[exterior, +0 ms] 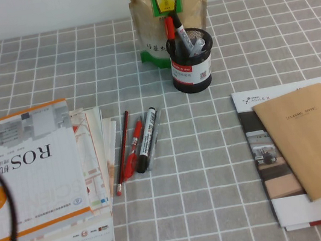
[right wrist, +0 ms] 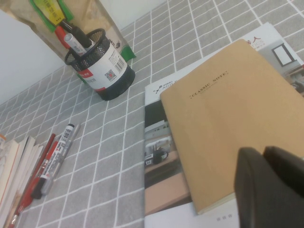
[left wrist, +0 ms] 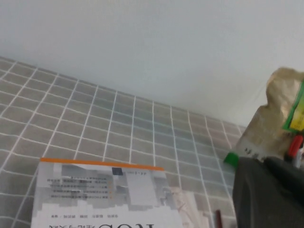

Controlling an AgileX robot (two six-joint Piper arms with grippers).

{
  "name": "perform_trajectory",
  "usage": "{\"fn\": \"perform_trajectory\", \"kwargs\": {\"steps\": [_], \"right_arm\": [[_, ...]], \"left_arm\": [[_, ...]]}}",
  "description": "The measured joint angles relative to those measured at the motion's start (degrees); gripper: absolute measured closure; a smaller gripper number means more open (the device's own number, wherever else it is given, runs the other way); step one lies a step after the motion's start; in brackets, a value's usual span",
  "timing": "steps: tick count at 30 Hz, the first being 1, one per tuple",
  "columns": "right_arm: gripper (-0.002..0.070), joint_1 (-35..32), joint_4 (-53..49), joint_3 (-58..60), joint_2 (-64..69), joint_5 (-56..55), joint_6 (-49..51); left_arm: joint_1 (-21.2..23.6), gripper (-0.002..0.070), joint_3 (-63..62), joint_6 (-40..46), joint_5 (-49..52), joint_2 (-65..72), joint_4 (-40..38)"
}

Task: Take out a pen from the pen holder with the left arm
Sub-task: 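Take a marker out of the pen holder and lay it on the table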

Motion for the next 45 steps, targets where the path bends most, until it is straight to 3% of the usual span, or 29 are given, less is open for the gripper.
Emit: {"fn": "perform_trajectory", "kwargs": {"steps": [4, 8, 19, 29, 33, 35, 39, 43, 45], "right_arm": [[0.0689, 0.00, 0.00, 0.00, 0.00, 0.00, 0.00], [0.0689, 0.00, 0.00, 0.00, 0.00, 0.00, 0.00], [0.0689, 0.00, 0.00, 0.00, 0.00, -0.02, 0.00], [0.0689, 0.00, 0.00, 0.00, 0.00, -0.02, 0.00], [0.0689, 0.00, 0.00, 0.00, 0.00, -0.02, 0.00], [0.0689, 0.00, 0.00, 0.00, 0.00, -0.02, 0.00], [0.0689, 0.00, 0.00, 0.00, 0.00, -0.02, 0.00], [0.0689, 0.00, 0.00, 0.00, 0.00, -0.02, 0.00], [0.0689, 0.00, 0.00, 0.00, 0.00, -0.02, 0.00]], "left_arm": [[-2.20, 0.0676, -4.40, 12.91, 3.82, 7.01, -0.99], [-7.62, 0.0676, -10.77, 24.81, 8.72, 14.38, -0.99], [-20.06, 0.0676, -24.58, 29.70, 6.12, 35.93, -0.99], [-21.77, 0.0676, -36.29, 29.82, 7.23, 53.10, -4.02], [-22.95, 0.0671, -40.55, 36.13, 11.38, 58.59, -4.02], [-24.31, 0.0643, -42.02, 40.72, 12.45, 60.74, -4.02], [-28.10, 0.0496, -44.61, 49.44, 11.71, 64.36, -4.02], [-31.68, 0.0291, -45.29, 54.22, 3.23, 67.64, -4.52], [-32.74, 0.0246, -45.39, 54.55, -2.73, 69.07, -6.54]]}}
